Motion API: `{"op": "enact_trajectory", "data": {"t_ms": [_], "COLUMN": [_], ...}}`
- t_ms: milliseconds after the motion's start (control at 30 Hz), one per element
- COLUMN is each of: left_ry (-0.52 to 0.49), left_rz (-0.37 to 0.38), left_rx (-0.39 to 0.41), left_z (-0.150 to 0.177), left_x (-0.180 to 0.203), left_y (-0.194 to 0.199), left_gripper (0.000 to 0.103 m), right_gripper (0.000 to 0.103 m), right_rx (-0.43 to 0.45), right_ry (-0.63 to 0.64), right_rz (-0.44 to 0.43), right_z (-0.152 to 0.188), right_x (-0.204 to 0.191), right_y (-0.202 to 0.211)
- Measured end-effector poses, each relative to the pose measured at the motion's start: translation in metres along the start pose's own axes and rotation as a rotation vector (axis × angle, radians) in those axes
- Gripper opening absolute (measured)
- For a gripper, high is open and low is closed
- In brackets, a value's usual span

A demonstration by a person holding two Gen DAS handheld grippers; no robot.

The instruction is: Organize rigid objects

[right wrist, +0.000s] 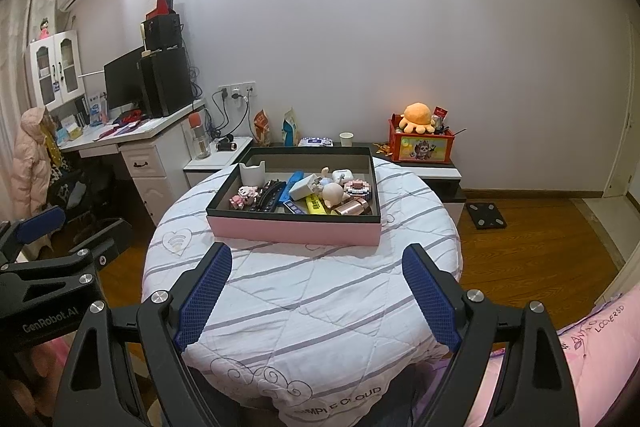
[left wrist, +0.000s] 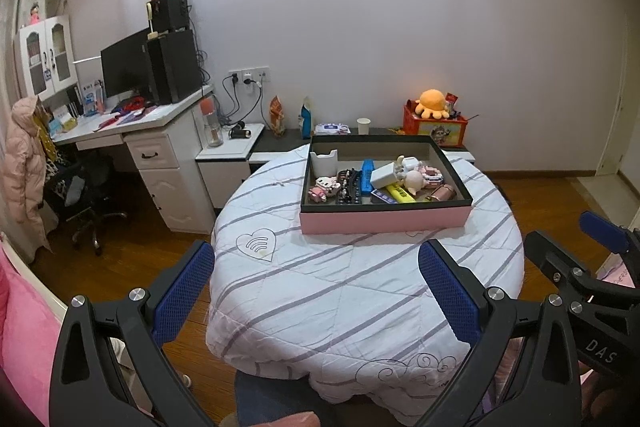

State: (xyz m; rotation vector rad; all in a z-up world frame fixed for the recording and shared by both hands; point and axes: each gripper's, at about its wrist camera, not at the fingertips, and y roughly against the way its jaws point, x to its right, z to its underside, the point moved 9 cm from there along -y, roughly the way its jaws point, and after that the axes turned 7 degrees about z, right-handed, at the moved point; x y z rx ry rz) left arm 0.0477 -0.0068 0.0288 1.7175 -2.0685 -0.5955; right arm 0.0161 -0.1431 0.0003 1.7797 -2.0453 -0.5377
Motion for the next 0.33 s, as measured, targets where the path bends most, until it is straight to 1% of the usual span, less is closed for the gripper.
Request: {"op": "enact_trajectory", "data": {"t_ms": [233,333], "left_ry": [0.016,0.024], "left_rz": [0.031,0.033], "left_rx": [0.005,0.01], "left_z": [-0.0005,-0.0011], "left_x": [0.0,-0.0017], "left_y": [-0.0003,0.0009], "left_gripper": [0.103,0.103], "right_gripper": [0.089,0.089], "right_rx": [-0.004,-0.005], "right_ry": [0.001,0.002], "right_rz": [0.001,-0.001], "right_z": [0.0008,0.0017], "right_x": [-0.0015,-0.0015], "right_y": [-0.0011,-0.0016]}}
